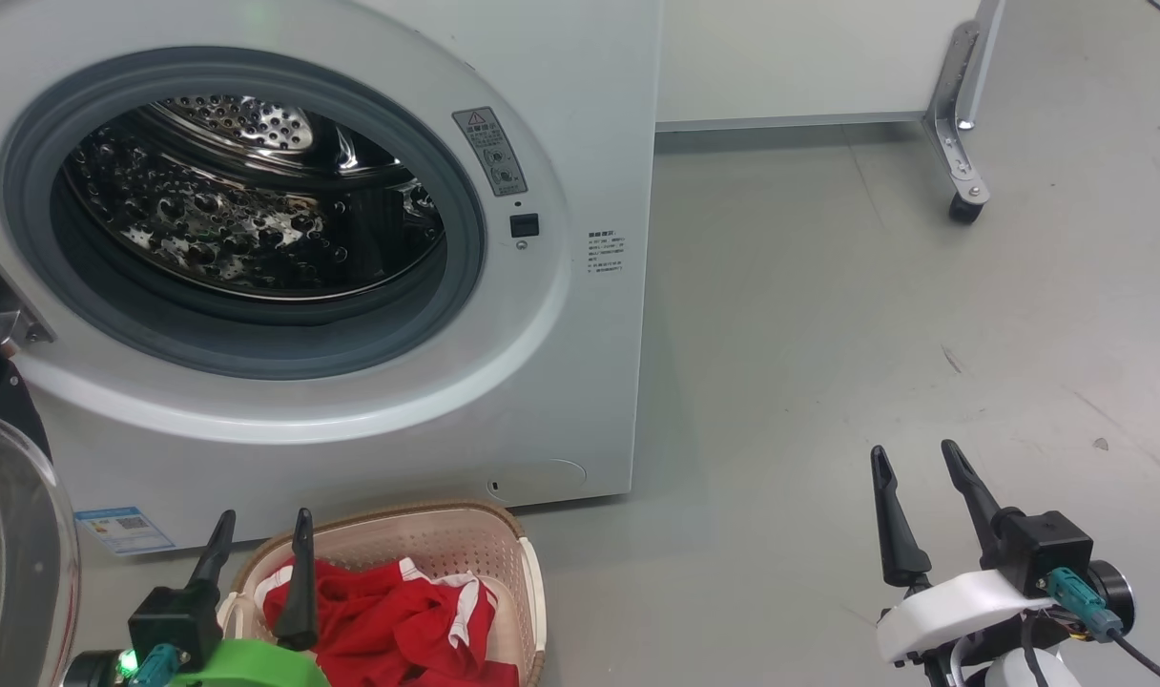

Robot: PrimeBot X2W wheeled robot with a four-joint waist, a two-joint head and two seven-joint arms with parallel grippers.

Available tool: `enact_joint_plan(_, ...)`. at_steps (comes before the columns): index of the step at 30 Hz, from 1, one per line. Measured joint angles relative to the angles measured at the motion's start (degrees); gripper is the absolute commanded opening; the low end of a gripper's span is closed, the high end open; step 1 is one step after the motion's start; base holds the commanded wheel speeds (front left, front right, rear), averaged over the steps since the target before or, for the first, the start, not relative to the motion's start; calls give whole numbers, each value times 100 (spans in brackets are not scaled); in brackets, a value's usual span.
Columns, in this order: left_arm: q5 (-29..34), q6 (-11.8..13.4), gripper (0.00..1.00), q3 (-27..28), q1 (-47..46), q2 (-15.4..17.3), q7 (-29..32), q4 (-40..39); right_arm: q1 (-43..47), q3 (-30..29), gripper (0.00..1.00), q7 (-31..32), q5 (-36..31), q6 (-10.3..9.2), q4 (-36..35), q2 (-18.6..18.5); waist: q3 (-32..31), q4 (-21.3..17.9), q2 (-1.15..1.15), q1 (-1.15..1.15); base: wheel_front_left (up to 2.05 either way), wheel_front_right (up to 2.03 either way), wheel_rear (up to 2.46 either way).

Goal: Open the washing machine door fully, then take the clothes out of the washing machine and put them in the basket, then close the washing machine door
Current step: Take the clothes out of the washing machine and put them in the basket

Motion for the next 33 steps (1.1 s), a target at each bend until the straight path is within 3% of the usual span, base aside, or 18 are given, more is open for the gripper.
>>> enact_joint_plan(33, -71, 71, 100, 15, 350, 1, 0, -644, 91, 13, 100, 0, -42, 0, -200, 4, 131, -46, 0, 0, 0, 0, 0)
